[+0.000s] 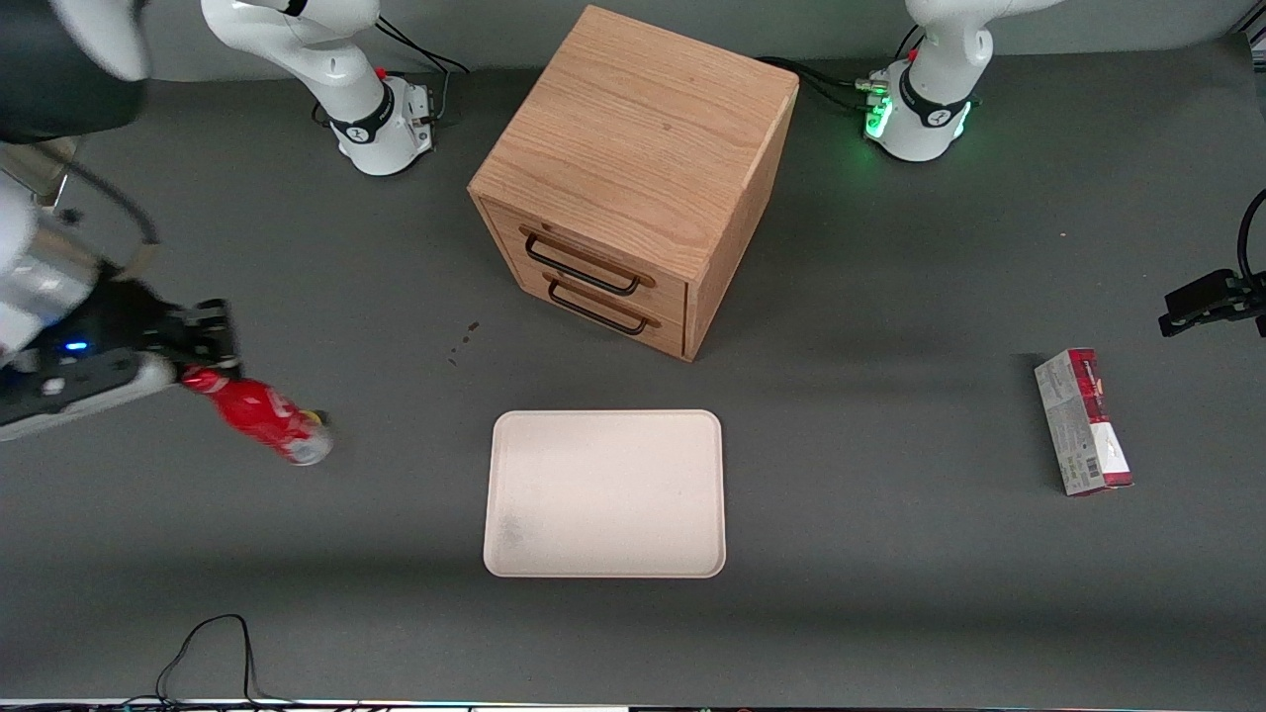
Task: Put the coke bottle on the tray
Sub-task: 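Lift the red bottle with the right gripper and carry it toward the white tray, then lower the bottle onto the tray's edge and open the right gripper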
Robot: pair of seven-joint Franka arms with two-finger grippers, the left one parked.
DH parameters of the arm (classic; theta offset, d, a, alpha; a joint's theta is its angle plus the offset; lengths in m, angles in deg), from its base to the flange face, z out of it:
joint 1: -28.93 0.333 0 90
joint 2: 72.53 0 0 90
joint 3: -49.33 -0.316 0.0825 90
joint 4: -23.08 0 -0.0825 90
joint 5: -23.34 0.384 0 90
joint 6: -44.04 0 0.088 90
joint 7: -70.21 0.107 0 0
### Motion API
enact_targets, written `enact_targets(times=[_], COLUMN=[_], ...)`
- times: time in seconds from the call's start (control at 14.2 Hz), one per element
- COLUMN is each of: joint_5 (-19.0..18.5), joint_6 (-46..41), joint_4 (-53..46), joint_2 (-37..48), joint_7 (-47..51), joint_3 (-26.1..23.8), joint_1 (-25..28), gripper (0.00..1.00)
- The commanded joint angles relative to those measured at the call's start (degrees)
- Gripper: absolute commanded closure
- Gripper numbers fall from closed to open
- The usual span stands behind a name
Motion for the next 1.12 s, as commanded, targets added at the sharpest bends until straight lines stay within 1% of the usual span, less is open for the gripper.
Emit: enact_targets(times=[0.0,0.21,0.35,0.42,0.49,0.77,1.05], joint_5=[-0.65,-0.65,-0.65,-0.57,-0.65,-0.65,-0.56], joint_6=[2.87,5.16,7.0,9.8,11.48,14.74,18.35], joint_4=[-0.62,-0.62,-0.53,-0.62,-0.62,-3.78,-3.96], joint_2=[-1.3,-2.53,-4.29,-8.39,-10.34,-18.51,-23.01], joint_7=[10.9,16.29,16.04,15.6,15.51,15.07,11.03], joint_3=[0.49,0.49,0.49,0.49,0.49,0.49,0.49], joint_1=[6.64,10.52,10.53,10.27,10.18,9.74,8.07], gripper=[1.0,1.0,1.0,1.0,1.0,1.0,1.0])
